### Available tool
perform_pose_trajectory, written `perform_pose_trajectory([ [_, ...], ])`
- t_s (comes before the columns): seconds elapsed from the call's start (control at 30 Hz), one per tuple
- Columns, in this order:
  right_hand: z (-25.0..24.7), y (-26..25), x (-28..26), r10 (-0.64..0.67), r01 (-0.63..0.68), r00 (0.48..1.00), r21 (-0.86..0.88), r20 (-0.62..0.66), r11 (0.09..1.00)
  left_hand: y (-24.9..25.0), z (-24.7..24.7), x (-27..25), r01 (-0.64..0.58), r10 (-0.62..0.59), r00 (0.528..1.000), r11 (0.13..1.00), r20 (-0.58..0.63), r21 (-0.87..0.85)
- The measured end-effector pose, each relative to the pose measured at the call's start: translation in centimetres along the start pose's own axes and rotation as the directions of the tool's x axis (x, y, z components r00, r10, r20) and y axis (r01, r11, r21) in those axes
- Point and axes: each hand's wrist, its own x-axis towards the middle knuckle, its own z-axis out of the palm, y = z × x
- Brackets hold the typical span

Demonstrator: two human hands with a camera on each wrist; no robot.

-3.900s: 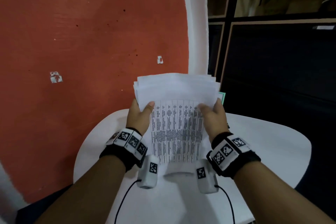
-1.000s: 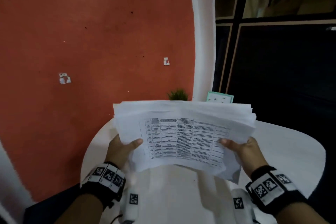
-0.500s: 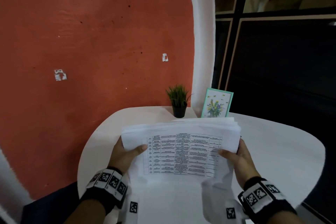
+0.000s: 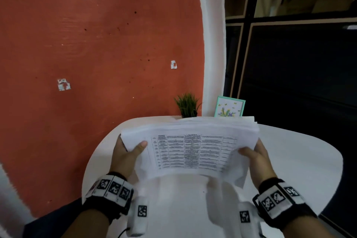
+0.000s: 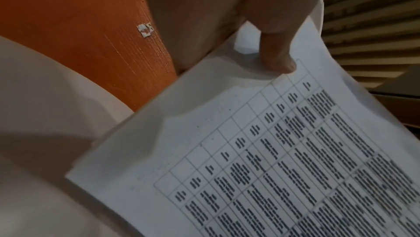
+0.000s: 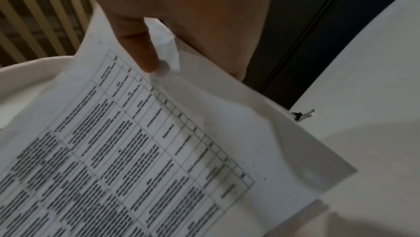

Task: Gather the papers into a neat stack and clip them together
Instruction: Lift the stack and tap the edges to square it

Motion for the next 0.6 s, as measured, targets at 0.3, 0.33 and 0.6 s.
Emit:
perform_pose_trajectory([
  [0.3,0.8,-0.8,-0.9,-0.070,0.067,0.997,-0.069,-0.040,0.995,0.0,0.9,-0.5,-0.025,0.030,0.999,0.992,-0.037,0.124],
  [0.33,0.8,-1.3,-0.6,-0.085,0.082,0.995,-0.070,-0.049,0.994,0.6,0.9,-0.2,-0.032,0.038,0.998,0.991,-0.049,0.127],
  [0.6,-0.4,1.9,-1.4,0.146,-0.148,0.989,-0.175,-0.020,0.973,-2.1,-0.3,-1.2,0.101,-0.104,0.994,0.986,0.017,0.129],
])
